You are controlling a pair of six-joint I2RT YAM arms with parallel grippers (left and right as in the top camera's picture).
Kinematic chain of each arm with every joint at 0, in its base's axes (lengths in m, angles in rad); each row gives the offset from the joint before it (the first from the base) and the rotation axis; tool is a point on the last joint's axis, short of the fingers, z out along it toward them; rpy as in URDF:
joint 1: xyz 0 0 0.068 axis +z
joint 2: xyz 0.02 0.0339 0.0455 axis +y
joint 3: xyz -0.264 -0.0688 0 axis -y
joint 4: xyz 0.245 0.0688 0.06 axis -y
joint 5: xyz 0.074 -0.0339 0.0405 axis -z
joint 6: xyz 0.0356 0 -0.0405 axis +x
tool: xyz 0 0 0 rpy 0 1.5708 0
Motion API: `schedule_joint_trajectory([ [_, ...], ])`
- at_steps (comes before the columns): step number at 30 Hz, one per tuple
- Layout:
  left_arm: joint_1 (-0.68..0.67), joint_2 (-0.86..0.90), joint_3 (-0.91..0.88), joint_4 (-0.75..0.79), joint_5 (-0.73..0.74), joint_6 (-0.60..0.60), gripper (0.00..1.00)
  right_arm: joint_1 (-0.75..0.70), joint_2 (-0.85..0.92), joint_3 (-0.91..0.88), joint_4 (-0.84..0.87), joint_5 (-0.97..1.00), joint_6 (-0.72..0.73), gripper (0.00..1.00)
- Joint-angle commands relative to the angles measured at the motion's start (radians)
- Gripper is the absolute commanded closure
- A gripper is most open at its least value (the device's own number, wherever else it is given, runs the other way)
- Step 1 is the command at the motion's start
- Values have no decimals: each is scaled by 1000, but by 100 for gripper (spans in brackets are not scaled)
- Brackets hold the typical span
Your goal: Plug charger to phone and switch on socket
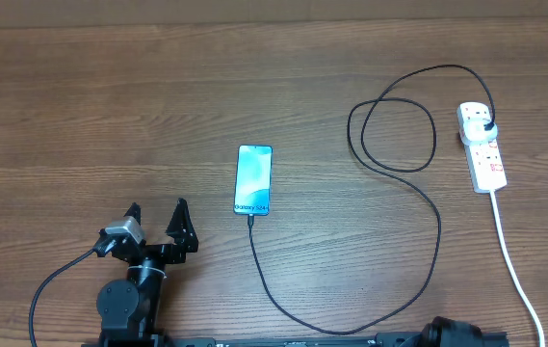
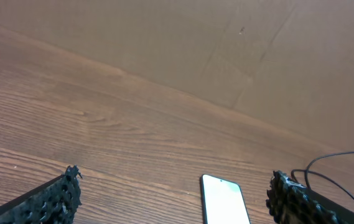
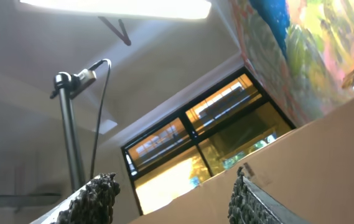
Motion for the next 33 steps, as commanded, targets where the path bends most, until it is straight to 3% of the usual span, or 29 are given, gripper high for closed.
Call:
schedule_joint_trajectory([
  [1,19,-10,-4,-3,-12,30,0,23,-14,-10,-16,-8,44,39],
  [4,27,-10,-4,-3,-12,30,1,43,-14,-25,-32,-8,63,38],
  [6,28,-10,-4,-3,-12,30,0,60,-14,-38,-32,-6,62,30],
  [8,30,-10,-4,-3,-12,30,0,76,-13,-62,-46,8,63,2],
  [9,31,-10,-4,-3,-12,30,0,81,-13,-69,-51,24,63,0],
  [15,64,-10,-4,-3,-12,30,0,121,-13,-136,-222,231,63,0],
  [19,89,-10,-4,-3,-12,30,1,131,-13,-253,-243,248,64,0],
  [24,89,-9,-4,-3,-12,30,0,131,-13,-461,-153,247,71,0],
  [30,89,-9,-4,-3,-12,30,0,131,-13,-730,-26,244,233,0],
  [33,89,-9,-4,-3,-12,30,0,131,-13,-859,70,226,249,0],
])
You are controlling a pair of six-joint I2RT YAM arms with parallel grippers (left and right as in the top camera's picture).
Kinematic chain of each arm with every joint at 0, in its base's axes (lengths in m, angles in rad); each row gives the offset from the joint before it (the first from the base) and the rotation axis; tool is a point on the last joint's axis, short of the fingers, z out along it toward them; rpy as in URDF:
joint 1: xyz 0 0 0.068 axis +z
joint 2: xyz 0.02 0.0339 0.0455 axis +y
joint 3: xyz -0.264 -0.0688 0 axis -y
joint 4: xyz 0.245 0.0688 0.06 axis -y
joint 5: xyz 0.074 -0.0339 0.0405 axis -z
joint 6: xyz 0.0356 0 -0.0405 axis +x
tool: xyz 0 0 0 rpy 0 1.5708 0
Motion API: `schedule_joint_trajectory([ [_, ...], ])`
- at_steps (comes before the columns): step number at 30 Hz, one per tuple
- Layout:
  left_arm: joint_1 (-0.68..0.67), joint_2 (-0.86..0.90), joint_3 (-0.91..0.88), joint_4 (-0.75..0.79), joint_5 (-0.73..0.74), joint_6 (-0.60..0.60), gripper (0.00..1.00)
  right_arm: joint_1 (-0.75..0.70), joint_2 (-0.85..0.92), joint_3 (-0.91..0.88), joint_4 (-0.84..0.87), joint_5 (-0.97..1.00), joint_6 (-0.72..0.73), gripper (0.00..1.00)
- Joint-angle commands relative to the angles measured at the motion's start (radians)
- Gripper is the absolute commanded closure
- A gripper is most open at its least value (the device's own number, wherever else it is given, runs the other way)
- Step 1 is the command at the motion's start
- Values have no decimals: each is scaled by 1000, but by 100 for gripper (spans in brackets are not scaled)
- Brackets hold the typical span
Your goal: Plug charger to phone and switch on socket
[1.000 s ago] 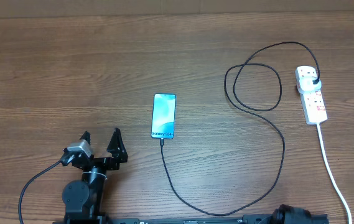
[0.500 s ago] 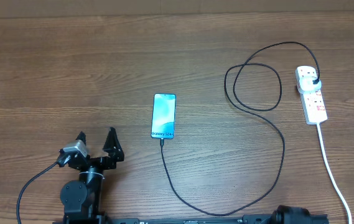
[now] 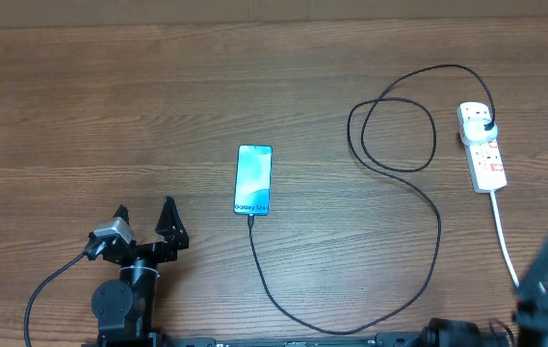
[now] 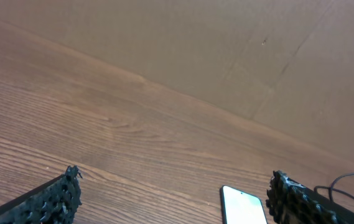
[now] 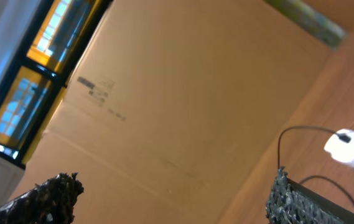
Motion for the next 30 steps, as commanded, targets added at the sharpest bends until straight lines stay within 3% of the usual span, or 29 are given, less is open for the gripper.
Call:
schedule_joint_trajectory([
  [1,5,-9,-4,-3,-11,30,0,5,-6,-112,70,-12,60,0],
  [8,5,-9,-4,-4,-26,42,0,5,-6,-372,325,-89,57,0],
  [13,5,-9,-4,-3,0,267,1,5,-6,-540,479,-110,57,0],
  [18,5,-9,-4,-3,1,439,0,5,-6,-624,486,-106,53,0],
  [30,5,-9,-4,-3,-4,438,0,5,-5,-697,401,-4,15,0],
])
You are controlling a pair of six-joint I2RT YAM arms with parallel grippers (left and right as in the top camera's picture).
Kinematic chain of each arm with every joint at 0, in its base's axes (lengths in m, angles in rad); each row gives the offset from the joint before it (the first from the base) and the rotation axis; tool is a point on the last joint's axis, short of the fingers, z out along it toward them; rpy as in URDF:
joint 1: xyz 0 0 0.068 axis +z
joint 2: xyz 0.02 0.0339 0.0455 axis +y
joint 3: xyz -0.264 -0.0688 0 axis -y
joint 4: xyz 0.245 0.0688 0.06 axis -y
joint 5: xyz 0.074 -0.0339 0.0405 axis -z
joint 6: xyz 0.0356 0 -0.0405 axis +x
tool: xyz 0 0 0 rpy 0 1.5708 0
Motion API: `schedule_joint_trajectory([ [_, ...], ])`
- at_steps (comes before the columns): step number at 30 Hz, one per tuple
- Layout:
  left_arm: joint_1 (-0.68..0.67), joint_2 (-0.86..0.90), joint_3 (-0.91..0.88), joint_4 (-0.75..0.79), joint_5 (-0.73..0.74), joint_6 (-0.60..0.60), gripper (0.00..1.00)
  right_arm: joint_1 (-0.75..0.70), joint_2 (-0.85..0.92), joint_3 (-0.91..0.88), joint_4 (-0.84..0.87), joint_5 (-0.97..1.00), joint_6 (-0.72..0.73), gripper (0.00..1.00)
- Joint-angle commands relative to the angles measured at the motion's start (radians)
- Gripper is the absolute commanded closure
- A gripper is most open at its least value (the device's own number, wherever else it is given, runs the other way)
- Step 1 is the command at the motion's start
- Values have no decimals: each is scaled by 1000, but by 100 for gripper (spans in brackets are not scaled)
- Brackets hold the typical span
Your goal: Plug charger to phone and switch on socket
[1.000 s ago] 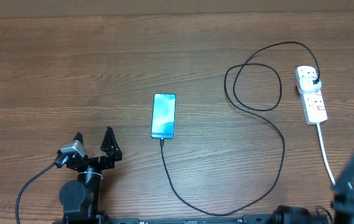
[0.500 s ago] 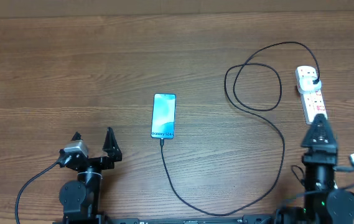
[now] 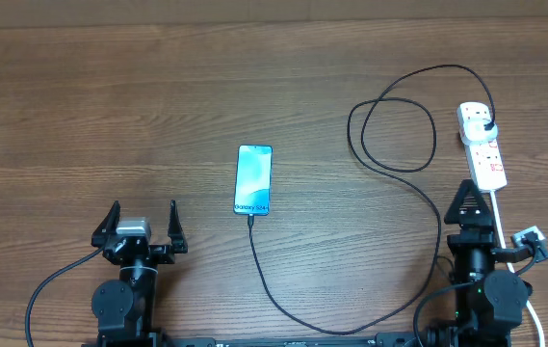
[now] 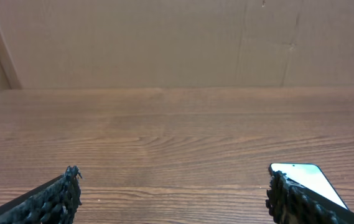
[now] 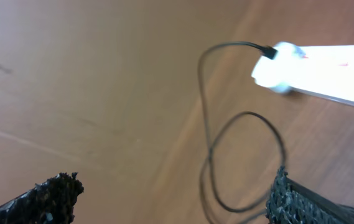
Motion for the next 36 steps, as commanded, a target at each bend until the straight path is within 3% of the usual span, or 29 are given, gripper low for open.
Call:
schedule_joint_trajectory([
  [1,5,-9,-4,-2,3,27,0,5,-5,-16,-48,104,-19,0],
  [10,5,-9,-4,-2,3,27,0,5,-5,-16,-262,130,-19,0],
  [23,5,-9,-4,-2,3,27,0,4,-5,-14,-263,138,-24,0],
  [29,5,-9,-4,-2,3,27,0,5,-5,-14,-104,139,-61,0],
  [36,5,-9,-4,-2,3,27,0,5,-5,-15,84,22,-354,0],
])
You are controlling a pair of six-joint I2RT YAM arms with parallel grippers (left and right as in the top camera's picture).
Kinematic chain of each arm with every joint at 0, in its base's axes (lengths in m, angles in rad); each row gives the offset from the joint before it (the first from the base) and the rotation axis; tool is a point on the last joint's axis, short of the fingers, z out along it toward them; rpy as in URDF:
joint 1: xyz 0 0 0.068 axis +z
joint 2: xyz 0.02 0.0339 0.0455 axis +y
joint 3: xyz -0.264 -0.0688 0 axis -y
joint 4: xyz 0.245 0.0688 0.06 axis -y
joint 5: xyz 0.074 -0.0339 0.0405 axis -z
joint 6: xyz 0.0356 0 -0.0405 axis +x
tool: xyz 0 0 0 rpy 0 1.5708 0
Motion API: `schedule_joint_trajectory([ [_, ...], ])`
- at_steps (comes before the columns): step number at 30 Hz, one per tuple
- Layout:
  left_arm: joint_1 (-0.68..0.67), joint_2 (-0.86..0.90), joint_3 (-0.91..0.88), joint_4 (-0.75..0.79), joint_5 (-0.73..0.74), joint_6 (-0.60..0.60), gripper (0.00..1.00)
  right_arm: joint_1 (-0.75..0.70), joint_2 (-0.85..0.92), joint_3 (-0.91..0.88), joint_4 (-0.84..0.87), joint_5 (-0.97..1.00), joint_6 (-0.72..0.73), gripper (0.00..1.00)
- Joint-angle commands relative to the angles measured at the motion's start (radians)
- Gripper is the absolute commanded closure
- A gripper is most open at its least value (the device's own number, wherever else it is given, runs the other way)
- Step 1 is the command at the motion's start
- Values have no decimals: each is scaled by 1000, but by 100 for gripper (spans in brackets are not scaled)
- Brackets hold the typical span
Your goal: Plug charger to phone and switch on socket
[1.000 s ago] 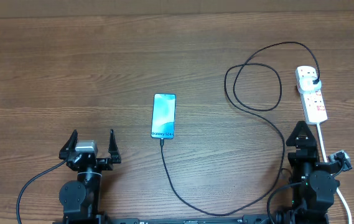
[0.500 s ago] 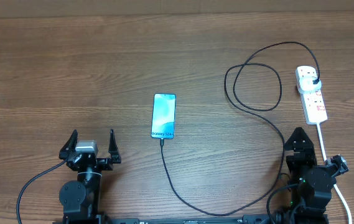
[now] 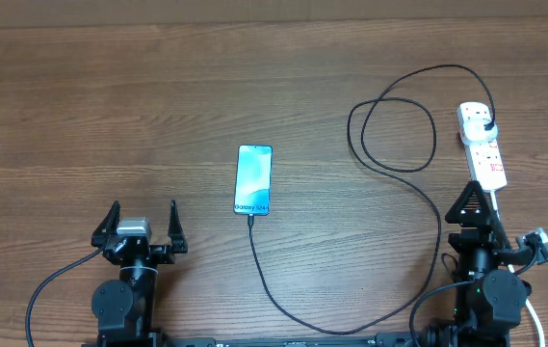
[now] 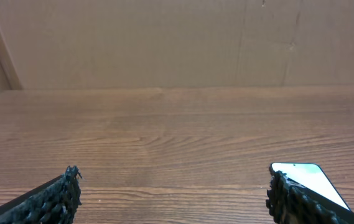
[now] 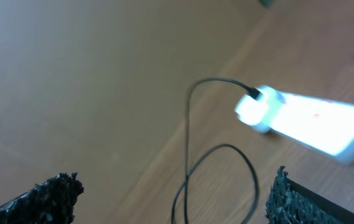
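Note:
A blue-screened phone (image 3: 254, 180) lies flat at the table's middle, also low and right in the left wrist view (image 4: 307, 175). A black charger cable (image 3: 437, 231) meets the phone's near edge, loops right, and ends in a plug (image 3: 486, 124) on the white power strip (image 3: 484, 158). The right wrist view shows the strip (image 5: 310, 123) and the cable loop (image 5: 217, 177) ahead. My left gripper (image 3: 142, 220) stands open at the front left, nothing between its fingers (image 4: 51, 200). My right gripper (image 3: 473, 205) is open just short of the strip, its fingers (image 5: 295, 198) empty.
The strip's white lead (image 3: 512, 258) runs toward the front edge beside the right arm. A brown cardboard wall (image 4: 164, 37) stands along the table's far side.
The right wrist has turned a little, so the strip sits lower and further right in its view. The left arm, the phone and the cable have not moved.
At first my left gripper was open and angled toward the phone, and the right arm was out of the overhead view with its camera facing the ceiling. The left then drew back leftward as the right came in. Both now stand open at the front.

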Motion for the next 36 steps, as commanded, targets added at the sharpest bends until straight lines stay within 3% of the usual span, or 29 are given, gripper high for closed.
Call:
schedule_joint_trajectory([
  [1,5,-9,-4,-2,3,23,1,5,-5,-3,45,-94,-200,0],
  [6,5,-9,-4,-2,3,23,0,5,-10,-62,138,-160,-327,0],
  [12,5,-9,-4,-2,3,23,0,28,-48,-131,159,-177,-331,0],
  [19,5,-9,-4,-2,3,23,0,123,-48,-144,157,-175,-586,0],
  [36,5,-9,-4,-2,3,23,1,116,-48,-144,156,-174,-599,0],
])
